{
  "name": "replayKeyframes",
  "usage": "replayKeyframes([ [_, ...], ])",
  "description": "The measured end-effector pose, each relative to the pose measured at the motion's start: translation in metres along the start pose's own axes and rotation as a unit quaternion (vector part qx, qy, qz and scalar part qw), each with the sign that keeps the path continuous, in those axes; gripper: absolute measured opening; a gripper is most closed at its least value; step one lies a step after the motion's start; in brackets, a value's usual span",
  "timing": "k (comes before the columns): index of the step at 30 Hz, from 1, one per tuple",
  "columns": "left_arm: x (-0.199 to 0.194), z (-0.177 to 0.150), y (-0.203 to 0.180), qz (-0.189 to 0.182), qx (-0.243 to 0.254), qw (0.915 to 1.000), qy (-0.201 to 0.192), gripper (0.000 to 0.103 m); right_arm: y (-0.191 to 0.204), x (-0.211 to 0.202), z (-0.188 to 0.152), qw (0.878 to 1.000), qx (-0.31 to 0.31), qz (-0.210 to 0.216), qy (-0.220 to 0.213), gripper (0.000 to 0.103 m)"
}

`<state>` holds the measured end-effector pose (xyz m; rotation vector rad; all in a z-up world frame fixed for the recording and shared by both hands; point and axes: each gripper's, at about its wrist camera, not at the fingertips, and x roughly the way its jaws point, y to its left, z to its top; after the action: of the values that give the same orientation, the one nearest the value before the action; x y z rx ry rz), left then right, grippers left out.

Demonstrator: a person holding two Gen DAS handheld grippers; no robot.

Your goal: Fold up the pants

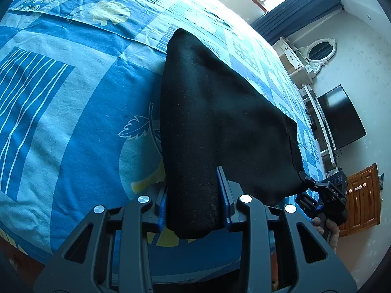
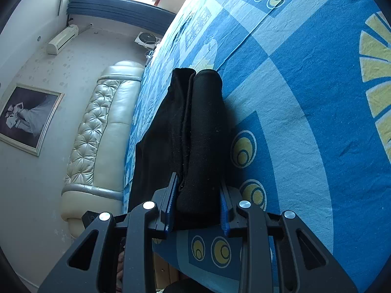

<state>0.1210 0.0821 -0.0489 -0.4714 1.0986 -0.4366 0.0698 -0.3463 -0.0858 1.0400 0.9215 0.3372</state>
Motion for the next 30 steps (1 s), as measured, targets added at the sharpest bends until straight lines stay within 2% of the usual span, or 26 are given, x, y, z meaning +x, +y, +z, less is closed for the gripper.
replayKeyframes([
  [5, -0.005, -0.008, 0.001, 0.000, 0.000, 1.0000, 0.000, 0.032, -0.002, -0.003, -0.005, 1.000, 0.003, 0.001, 0.001, 0.030],
  [30, -0.003, -0.008, 0.005, -0.003, 0.007, 1.0000, 0.000, 0.033, -0.012, -0.007, -0.013, 1.000, 0.022, 0.013, 0.001, 0.030],
])
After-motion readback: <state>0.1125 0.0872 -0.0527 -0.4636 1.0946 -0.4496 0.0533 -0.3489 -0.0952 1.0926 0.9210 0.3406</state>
